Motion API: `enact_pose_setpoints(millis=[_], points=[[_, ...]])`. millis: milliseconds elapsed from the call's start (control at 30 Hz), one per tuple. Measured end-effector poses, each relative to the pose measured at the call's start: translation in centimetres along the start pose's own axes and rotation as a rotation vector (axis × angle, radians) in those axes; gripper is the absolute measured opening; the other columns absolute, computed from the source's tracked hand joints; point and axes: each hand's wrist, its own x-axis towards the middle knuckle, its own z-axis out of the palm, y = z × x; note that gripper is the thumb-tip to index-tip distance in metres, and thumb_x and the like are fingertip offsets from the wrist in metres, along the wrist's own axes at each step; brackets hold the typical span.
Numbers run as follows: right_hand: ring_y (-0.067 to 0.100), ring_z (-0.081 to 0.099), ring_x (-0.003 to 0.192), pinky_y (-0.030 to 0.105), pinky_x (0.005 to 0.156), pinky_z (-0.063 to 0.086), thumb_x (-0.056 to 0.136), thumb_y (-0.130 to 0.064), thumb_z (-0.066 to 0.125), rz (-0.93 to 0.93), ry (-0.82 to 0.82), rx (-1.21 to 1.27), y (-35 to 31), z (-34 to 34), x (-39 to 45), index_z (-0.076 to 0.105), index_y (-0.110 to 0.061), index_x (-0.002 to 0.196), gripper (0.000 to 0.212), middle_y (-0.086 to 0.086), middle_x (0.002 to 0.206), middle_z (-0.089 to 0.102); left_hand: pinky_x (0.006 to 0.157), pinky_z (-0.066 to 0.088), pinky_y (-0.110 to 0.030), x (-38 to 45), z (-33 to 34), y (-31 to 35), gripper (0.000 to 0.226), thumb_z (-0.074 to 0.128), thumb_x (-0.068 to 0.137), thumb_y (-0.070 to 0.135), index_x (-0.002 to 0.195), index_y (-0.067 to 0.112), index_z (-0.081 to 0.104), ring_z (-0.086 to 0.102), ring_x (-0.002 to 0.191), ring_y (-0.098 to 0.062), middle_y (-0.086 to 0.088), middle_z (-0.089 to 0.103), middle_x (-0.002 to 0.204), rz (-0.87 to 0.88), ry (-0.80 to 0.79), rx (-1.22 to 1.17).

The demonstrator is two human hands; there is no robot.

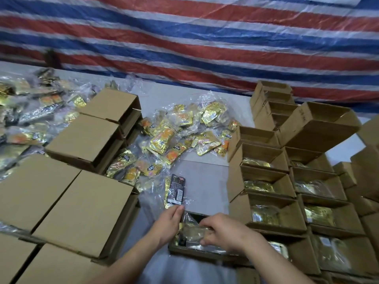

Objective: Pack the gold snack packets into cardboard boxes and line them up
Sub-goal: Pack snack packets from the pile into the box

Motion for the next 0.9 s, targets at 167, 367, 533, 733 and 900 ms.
enact_pose_setpoints(millis=[167, 367, 533, 733, 900], points=[[0.031, 0.061, 0.096, 0.032, 0.073, 0.041, 0.097, -0.051, 0.050, 0.013, -0.103, 0.000, -0.6, 3.9, 3.7, 0.061, -0.011, 0.100, 0.041, 0.017, 0.109, 0.067, 0.073, 0.041, -0.026, -0.1, 0.5, 0.1, 0.034, 0.037, 0.102, 0.041, 0.079, 0.022, 0.054, 0.053, 0.072, -0.002, 0.010, 0.056, 0.072, 0.020, 0.044, -0.005], [0.034, 0.059, 0.117, 0.041, 0.096, 0.045, 0.104, -0.032, 0.037, 0.085, -0.111, -0.107, -0.4, 6.7, 6.2, 0.053, -0.010, 0.125, 0.034, 0.018, 0.130, 0.060, 0.076, 0.041, -0.028, -0.2, 1.4, -0.4, 0.034, 0.036, 0.101, 0.046, 0.081, 0.025, 0.053, 0.057, 0.081, -0.009, 0.013, 0.056, 0.076, 0.031, 0.125, 0.069], [0.037, 0.063, 0.112, 0.043, 0.092, 0.050, 0.100, -0.030, 0.045, 0.128, -0.032, -0.329, -1.5, 6.3, 5.6, 0.062, -0.006, 0.122, 0.037, 0.018, 0.123, 0.065, 0.077, 0.042, -0.030, -0.5, 1.1, 0.0, 0.031, 0.032, 0.103, 0.043, 0.081, 0.029, 0.049, 0.058, 0.088, -0.017, 0.009, 0.057, 0.081, 0.050, 0.132, 0.133], [0.032, 0.062, 0.104, 0.037, 0.085, 0.050, 0.092, -0.025, 0.048, 0.093, 0.195, -0.161, -0.5, 4.9, 1.9, 0.067, -0.014, 0.097, 0.022, 0.009, 0.108, 0.066, 0.077, 0.043, -0.031, -0.7, 1.0, 0.0, 0.029, 0.034, 0.103, 0.040, 0.084, 0.027, 0.051, 0.060, 0.090, -0.021, 0.004, 0.059, 0.083, 0.039, 0.129, 0.124], [0.036, 0.063, 0.110, 0.039, 0.090, 0.050, 0.090, -0.007, 0.049, 0.205, 0.113, -0.205, -1.3, 4.7, 4.3, 0.068, -0.011, 0.108, 0.027, 0.015, 0.115, 0.067, 0.076, 0.041, -0.030, -0.5, 1.3, -0.2, 0.027, 0.035, 0.103, 0.041, 0.085, 0.028, 0.051, 0.060, 0.093, -0.020, 0.003, 0.062, 0.088, 0.013, 0.145, 0.115]])
